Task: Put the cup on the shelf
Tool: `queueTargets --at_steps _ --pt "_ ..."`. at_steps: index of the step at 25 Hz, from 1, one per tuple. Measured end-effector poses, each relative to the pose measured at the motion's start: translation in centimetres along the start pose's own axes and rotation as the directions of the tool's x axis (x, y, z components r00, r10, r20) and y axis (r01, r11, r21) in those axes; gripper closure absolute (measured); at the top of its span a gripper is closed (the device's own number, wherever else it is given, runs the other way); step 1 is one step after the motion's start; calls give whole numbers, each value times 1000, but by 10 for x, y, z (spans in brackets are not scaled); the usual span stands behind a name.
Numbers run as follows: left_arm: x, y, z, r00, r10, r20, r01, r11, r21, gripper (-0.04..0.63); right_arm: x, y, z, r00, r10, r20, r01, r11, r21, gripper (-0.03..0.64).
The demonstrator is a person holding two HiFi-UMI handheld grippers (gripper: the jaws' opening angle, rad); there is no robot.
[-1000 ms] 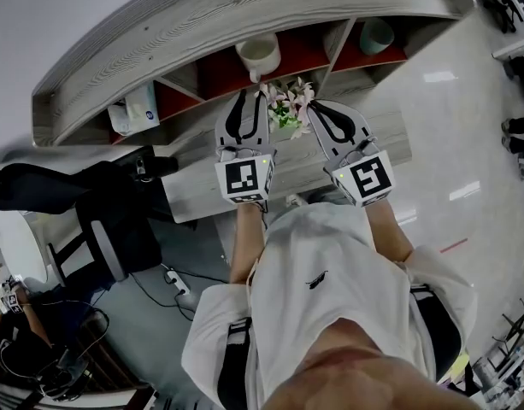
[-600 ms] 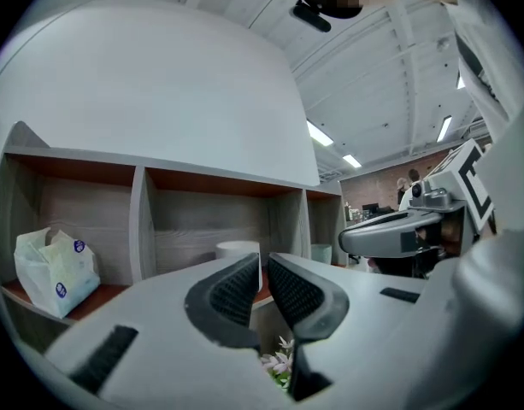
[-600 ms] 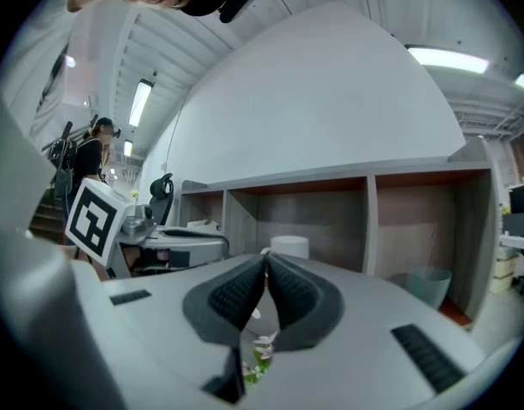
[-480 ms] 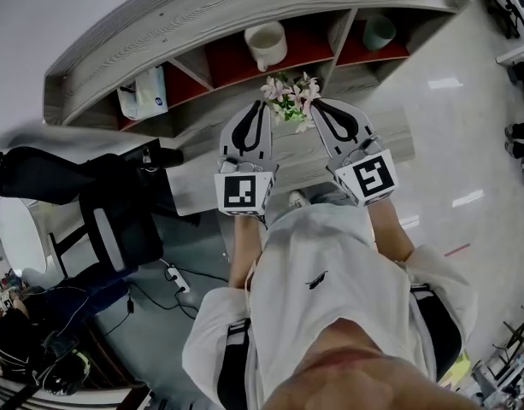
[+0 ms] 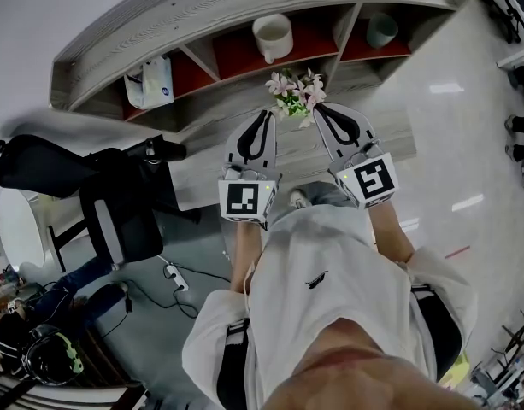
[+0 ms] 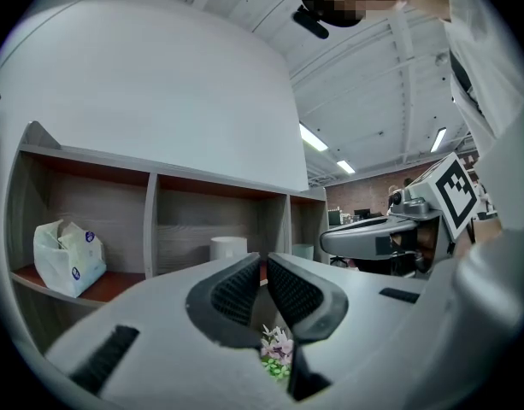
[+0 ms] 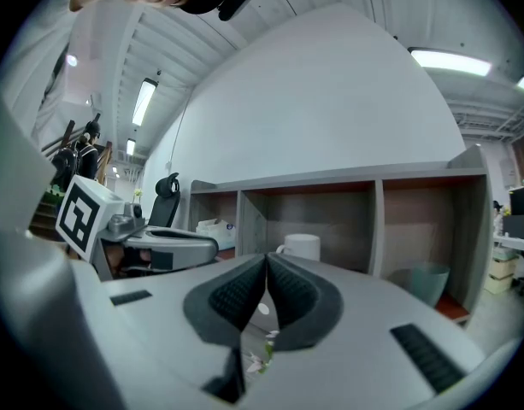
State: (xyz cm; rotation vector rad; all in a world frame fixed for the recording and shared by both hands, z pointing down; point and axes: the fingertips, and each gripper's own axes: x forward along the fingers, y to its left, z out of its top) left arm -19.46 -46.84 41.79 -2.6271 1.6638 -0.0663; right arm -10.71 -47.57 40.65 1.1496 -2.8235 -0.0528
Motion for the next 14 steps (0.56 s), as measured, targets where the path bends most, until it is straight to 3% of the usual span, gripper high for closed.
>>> queueTargets --at_steps 14 --pt "1 0 -3 1000 -13 -4 13 1000 -9 548 0 1 0 1000 -12 -5 12 1000 -6 583"
